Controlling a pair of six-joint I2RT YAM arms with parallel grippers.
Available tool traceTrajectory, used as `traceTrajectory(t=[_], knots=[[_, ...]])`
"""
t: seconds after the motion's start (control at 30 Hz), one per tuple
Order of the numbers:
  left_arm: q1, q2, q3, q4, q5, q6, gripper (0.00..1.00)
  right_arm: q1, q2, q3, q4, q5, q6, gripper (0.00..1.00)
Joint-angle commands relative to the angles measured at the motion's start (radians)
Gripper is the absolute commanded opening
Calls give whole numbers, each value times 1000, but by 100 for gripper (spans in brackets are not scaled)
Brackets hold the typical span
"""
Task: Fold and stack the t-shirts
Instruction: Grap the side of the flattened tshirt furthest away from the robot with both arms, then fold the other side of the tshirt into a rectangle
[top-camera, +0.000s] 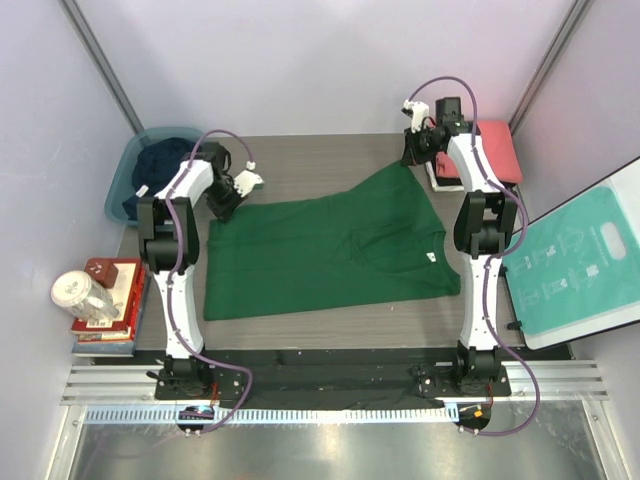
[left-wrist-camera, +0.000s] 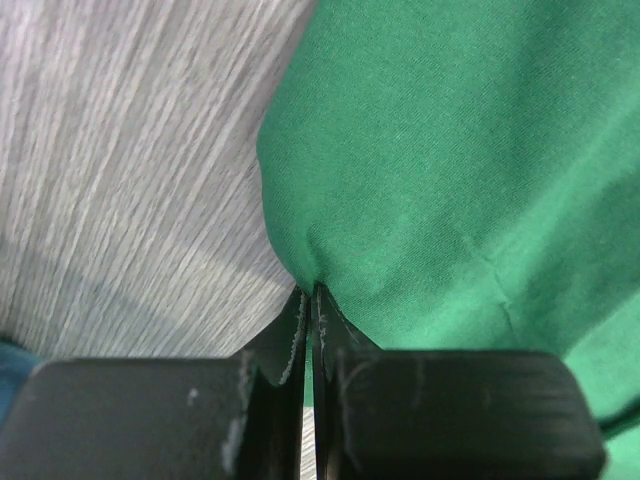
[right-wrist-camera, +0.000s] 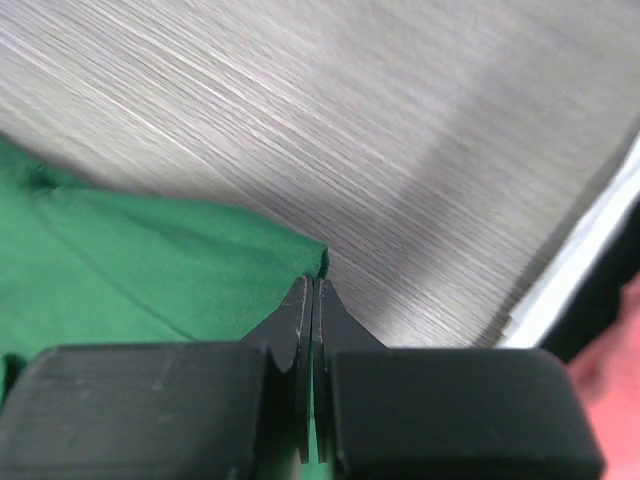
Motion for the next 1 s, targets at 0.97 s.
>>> traceTrajectory(t=[0.97], knots=[[-28, -402, -347, 127, -40, 48, 0, 36, -328, -162, -524, 27, -573, 1]])
